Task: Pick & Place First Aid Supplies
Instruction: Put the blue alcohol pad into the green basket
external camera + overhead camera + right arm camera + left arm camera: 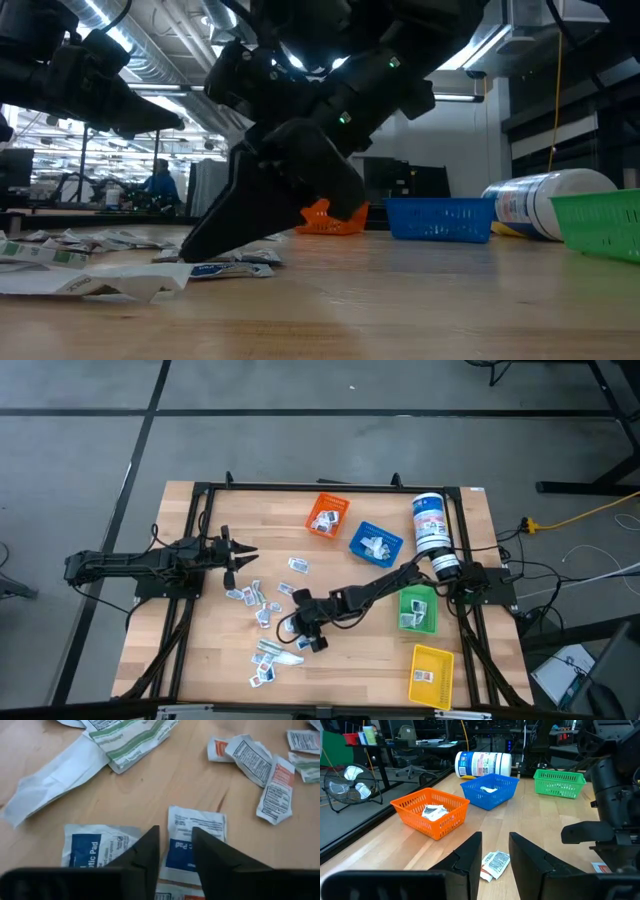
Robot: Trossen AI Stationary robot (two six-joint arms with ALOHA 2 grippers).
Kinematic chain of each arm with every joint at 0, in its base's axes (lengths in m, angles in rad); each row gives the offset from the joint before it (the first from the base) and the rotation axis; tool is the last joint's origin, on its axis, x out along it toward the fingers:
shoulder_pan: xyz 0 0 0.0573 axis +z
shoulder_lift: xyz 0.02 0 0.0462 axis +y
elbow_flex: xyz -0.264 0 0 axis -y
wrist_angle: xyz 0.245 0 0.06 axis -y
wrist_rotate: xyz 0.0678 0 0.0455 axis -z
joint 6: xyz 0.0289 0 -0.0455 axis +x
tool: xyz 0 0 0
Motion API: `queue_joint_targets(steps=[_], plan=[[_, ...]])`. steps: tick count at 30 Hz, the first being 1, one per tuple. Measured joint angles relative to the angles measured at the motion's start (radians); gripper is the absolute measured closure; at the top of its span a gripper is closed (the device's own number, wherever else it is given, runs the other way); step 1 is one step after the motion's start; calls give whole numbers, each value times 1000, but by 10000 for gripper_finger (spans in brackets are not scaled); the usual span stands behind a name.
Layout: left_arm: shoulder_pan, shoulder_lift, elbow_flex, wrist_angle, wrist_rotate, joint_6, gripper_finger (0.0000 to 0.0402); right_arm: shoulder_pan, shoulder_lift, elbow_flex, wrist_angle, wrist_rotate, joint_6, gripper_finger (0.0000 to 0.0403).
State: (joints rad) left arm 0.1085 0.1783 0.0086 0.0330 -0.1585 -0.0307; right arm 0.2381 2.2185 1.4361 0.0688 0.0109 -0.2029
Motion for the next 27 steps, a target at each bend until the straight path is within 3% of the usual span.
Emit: queue_joint_targets(steps=[8, 20, 27], plan=[[0, 0, 0, 0, 0, 0, 311, -7, 0, 1, -28, 10, 42, 396], [0, 0, 0, 0, 0, 0, 310, -8, -19, -1, -44, 25, -15, 398], [0, 0, 0, 0, 1, 0, 311, -6, -109, -2, -101, -5, -44, 400]])
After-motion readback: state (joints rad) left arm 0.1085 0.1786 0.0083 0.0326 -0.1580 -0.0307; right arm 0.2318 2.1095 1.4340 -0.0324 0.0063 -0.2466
